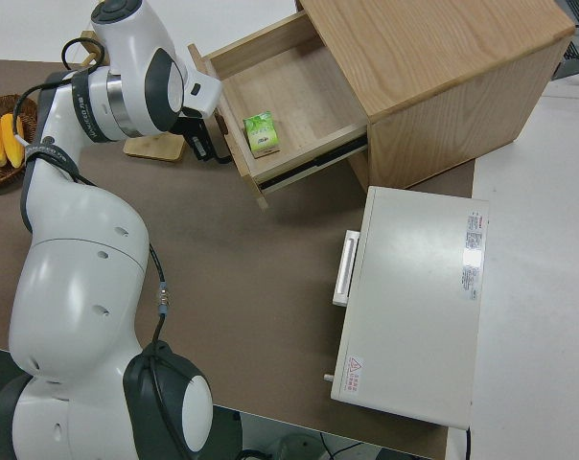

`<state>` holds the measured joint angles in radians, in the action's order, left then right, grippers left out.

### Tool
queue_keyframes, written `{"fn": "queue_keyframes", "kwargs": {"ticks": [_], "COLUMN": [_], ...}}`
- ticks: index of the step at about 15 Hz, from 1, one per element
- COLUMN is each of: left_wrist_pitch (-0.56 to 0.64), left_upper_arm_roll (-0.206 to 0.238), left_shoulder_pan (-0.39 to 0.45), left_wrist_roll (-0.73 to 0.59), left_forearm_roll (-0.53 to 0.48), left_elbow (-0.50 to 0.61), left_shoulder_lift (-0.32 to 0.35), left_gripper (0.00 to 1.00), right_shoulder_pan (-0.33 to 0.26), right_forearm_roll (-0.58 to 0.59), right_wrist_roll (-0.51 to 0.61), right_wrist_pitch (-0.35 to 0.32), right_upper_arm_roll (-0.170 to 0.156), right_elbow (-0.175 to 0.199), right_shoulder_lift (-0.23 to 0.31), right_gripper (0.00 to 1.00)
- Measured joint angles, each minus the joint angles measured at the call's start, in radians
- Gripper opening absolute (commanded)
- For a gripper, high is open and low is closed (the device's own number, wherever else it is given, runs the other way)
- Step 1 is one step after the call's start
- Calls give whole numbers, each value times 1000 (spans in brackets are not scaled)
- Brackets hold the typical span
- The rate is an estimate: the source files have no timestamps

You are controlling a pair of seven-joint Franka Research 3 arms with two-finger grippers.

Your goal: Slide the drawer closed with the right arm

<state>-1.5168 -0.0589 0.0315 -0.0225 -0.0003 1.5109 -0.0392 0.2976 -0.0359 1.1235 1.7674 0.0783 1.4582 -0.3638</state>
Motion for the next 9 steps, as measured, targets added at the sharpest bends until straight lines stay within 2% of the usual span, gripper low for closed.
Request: {"fn": "queue_keyframes", "kwargs": {"ticks": [9], "left_wrist_pitch": [0], "left_upper_arm_roll": [0], "left_shoulder_pan": [0], "left_wrist_roll": [0], "left_forearm_roll": [0], "left_elbow": [0], "left_shoulder_lift": [0], "left_gripper": [993], "right_shoulder_pan": [-109], "right_forearm_roll": [0], "right_wrist_roll": [-210], "right_wrist_pitch": [16], "right_upper_arm_roll": [3], "right_elbow": [-33], "right_shoulder_lift": [-7], "right_gripper": [0]}}
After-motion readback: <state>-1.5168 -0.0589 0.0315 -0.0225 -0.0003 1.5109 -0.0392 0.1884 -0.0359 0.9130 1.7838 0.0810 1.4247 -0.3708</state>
